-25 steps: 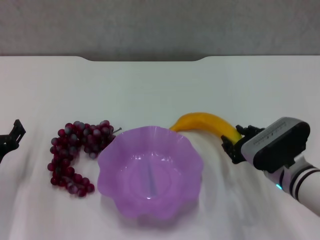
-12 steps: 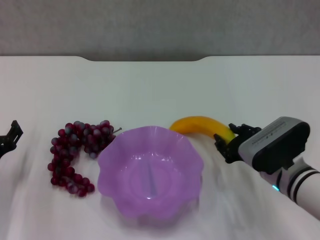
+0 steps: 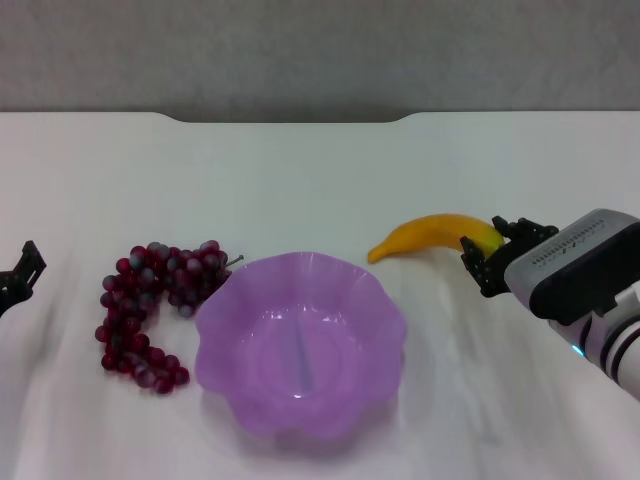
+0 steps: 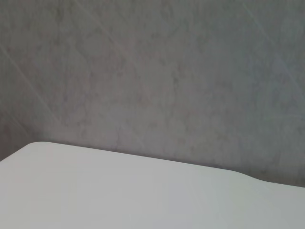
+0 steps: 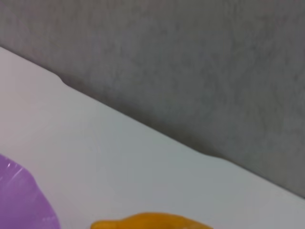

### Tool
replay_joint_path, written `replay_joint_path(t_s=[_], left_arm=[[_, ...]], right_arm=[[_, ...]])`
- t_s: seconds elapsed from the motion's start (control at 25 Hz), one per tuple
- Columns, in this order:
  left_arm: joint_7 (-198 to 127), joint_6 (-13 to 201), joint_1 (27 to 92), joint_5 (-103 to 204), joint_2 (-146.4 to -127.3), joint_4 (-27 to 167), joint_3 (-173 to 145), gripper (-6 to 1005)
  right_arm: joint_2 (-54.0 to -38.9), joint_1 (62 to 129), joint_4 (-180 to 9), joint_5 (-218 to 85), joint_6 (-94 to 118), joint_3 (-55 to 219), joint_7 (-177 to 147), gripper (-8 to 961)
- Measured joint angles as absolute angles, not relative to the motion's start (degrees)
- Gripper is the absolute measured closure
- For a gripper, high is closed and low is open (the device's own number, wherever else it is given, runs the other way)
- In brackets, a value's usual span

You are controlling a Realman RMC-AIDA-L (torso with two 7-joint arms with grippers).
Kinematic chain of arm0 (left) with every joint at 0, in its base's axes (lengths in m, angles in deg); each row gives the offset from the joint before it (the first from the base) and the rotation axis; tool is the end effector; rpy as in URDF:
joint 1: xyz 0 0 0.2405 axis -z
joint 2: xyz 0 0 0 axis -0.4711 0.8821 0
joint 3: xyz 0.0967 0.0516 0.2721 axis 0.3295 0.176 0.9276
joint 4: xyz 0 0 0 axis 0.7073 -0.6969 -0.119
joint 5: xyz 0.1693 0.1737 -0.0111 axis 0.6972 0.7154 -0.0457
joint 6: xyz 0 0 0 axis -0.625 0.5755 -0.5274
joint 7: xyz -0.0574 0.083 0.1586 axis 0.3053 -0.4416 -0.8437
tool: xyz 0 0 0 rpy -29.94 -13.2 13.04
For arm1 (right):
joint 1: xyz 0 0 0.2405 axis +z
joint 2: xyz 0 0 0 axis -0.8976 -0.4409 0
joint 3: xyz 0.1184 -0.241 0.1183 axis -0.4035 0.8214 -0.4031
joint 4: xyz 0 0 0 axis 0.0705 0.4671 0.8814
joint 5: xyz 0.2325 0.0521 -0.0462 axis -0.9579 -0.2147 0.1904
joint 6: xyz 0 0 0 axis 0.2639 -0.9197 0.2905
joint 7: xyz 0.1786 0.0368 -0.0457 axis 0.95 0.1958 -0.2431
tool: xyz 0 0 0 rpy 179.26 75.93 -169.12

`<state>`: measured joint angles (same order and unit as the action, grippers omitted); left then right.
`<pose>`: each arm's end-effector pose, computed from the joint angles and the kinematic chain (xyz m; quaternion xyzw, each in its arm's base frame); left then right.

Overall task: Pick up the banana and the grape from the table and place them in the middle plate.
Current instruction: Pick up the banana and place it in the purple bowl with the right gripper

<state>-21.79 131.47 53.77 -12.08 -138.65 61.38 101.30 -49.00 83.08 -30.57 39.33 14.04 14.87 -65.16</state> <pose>-0.4484 0.4172 -0.0374 -0.6165 -0.4138 -0.2280 0.6298 0.3008 0.4378 -0.1268 -0.8421 0.1793 0.0604 0.5051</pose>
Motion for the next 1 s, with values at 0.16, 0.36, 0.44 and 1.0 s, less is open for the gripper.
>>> replay_joint_path(t_s=[0.16, 0.36, 0.44, 1.0], left_arm=[[-21.8, 131.5, 53.8, -12.0, -138.65, 61.4, 101.3, 186], [-21.8, 131.5, 53.8, -11.9, -138.65, 61.4, 101.3, 186], [-21.8, 131.5, 53.8, -11.9, -138.65, 61.4, 101.3, 186], [-21.8, 131.4, 53.8, -11.7, -138.68, 61.4, 101.4, 186]], right_arm=[[-49.0, 83.1, -29.9, 39.3, 14.2, 14.5, -66.7, 506], [-48.97, 83.2, -28.7, 39.4, 14.2, 14.4, -67.1, 506], [-48.94, 83.2, -28.0, 39.5, 14.2, 14.2, -67.8, 506], [-48.91, 82.9, -24.2, 39.5, 14.3, 12.1, -70.9, 510]])
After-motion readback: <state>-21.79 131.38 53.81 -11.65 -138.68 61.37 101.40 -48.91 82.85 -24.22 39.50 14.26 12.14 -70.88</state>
